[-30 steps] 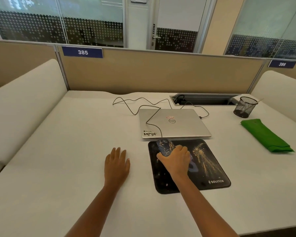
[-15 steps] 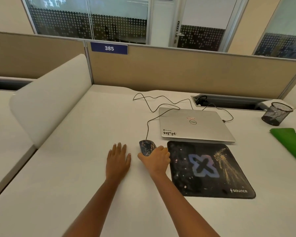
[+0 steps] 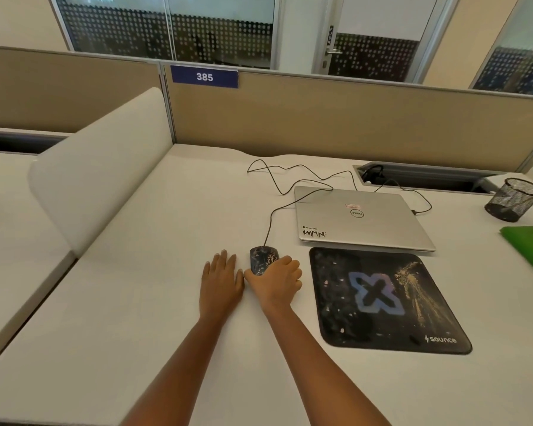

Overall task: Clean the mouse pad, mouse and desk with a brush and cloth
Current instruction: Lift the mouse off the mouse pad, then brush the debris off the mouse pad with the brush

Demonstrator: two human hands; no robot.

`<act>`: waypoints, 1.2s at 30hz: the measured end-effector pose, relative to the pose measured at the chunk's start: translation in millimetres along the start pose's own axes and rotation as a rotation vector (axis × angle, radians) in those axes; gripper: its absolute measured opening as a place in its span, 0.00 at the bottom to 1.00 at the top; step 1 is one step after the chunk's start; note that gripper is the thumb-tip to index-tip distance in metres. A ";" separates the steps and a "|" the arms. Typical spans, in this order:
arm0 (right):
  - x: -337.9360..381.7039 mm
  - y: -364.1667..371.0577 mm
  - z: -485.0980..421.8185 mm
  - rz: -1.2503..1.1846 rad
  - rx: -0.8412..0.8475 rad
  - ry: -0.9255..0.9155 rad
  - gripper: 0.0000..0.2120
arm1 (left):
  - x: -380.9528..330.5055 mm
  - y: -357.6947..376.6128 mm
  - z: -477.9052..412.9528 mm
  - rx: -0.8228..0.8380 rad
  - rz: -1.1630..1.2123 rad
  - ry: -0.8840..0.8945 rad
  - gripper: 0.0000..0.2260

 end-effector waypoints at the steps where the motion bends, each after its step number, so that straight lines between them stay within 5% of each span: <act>1: 0.5 0.1 0.1 0.001 0.003 -0.001 0.40 | -0.3 -0.3 0.1 -0.002 0.002 0.001 0.21; 11: -11.4 -8.3 5.6 -0.031 -0.035 -0.125 0.35 | -2.2 -7.2 4.4 -0.022 0.082 0.033 0.21; 17: -43.1 -42.4 7.3 0.046 -0.222 -0.300 0.22 | -35.9 -30.6 25.2 -0.217 0.211 0.189 0.18; 22: -88.3 -74.2 0.8 0.117 -0.244 -0.352 0.19 | -99.6 -26.7 37.0 -0.225 0.219 0.335 0.18; 36: -266.6 -164.0 -2.5 0.160 -0.228 -0.249 0.18 | -269.8 61.7 62.5 0.046 0.110 0.331 0.23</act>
Point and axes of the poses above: each hand's wrist, its own z-axis away from the middle knuckle, its own y-axis out of the palm, x = y × z, the point moved 8 cm from there along -z, towards the middle knuckle, and after that the axes turned 8 degrees about x, right-handed, at the moved point
